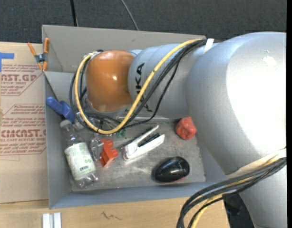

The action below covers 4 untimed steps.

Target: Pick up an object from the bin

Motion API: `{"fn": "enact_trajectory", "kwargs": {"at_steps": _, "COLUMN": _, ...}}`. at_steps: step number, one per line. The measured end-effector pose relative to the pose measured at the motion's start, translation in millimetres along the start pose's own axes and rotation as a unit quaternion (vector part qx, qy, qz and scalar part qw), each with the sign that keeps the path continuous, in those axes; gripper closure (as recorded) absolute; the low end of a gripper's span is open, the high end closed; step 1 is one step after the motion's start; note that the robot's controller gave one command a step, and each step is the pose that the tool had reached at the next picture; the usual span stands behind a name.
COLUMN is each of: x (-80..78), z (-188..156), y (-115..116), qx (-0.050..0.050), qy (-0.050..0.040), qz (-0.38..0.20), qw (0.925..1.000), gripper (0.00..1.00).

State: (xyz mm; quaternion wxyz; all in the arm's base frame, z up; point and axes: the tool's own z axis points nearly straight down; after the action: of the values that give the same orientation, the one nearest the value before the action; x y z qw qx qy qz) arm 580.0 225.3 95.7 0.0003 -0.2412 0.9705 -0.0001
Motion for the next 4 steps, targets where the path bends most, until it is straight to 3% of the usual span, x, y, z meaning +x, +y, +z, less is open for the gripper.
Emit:
{"fn": "enact_trajectory", "kwargs": {"at_steps": 1, "x": 39.2, "z": 14.8, "y": 4.3, "qx": 0.001, "qy": -0.0074, "qz": 0.025, "qw": 0.9997, "gripper": 0.0}}
{"fn": "enact_trajectory", "kwargs": {"at_steps": 2, "x": 65.4, "z": 24.4, "y": -0.5, "qx": -0.001, "qy": 0.0015, "qz": 0.072, "qw": 0.9974, "gripper": 0.0}}
{"fn": "enact_trajectory", "kwargs": {"at_steps": 4, "x": 100.6, "z": 22.4, "y": -7.1, "qx": -0.001, "qy": 0.0003, "qz": 0.069, "qw": 0.9976, "gripper": 0.0}}
